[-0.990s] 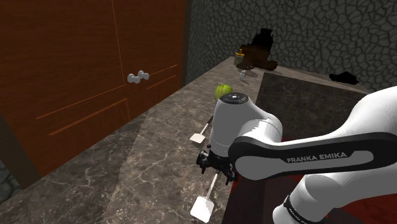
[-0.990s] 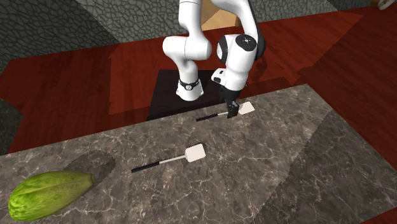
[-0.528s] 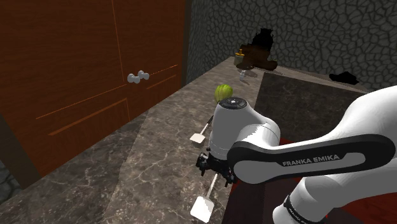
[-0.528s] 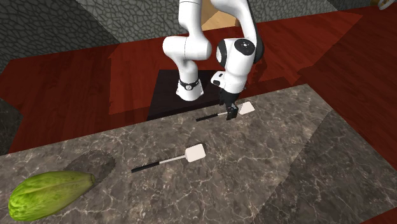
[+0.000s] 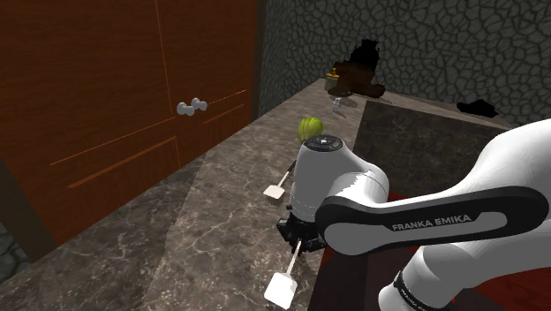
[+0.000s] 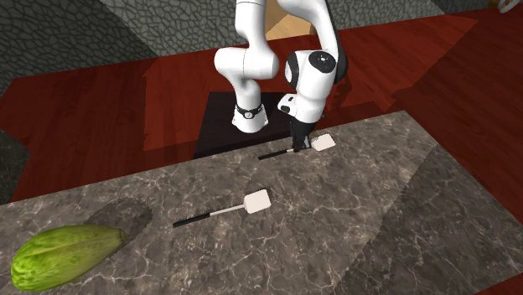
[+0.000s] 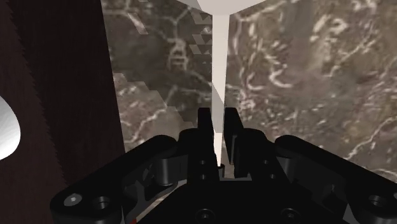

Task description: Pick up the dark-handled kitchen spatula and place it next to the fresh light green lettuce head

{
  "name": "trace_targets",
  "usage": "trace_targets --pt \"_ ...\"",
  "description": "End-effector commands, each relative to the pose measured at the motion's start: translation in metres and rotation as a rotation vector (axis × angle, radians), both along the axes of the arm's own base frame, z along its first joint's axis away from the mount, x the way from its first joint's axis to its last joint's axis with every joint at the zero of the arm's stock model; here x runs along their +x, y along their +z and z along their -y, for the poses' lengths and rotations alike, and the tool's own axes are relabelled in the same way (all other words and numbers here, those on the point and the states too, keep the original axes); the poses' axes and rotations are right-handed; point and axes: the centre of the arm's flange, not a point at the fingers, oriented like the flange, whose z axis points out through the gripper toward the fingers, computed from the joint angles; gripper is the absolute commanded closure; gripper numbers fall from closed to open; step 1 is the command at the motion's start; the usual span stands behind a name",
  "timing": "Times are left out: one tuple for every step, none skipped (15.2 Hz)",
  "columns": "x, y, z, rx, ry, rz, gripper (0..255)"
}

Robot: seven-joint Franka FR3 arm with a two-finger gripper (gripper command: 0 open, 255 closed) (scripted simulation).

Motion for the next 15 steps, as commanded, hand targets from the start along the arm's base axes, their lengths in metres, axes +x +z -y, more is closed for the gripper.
trace_targets --pt "0.0 0.0 0.0 0.0 0.0 0.0 255" --pt "0.0 0.0 0.0 0.0 0.0 0.0 255" --pt "0.0 0.0 0.0 0.0 0.0 0.0 255" --pt "0.0 0.0 0.0 0.0 0.0 0.0 255" --pt "0.0 0.005 0.0 0.0 0.0 0.0 255" --pt "0.0 0.01 0.0 0.0 0.0 0.0 255" --pt "0.0 0.016 0.0 0.0 0.0 0.0 255" --pt "0.0 0.021 0.0 0.0 0.0 0.0 255" --pt "0.0 0.026 0.0 0.0 0.0 0.0 255" --pt "0.0 0.032 0.0 0.0 0.0 0.0 255" --pt "0.0 0.037 0.0 0.0 0.0 0.0 255" --pt "0.0 0.042 0.0 0.0 0.0 0.0 255" --pt "0.0 0.047 0.0 0.0 0.0 0.0 255" --pt "0.0 0.053 0.0 0.0 0.0 0.0 255" --pt "0.0 0.058 0.0 0.0 0.0 0.0 255"
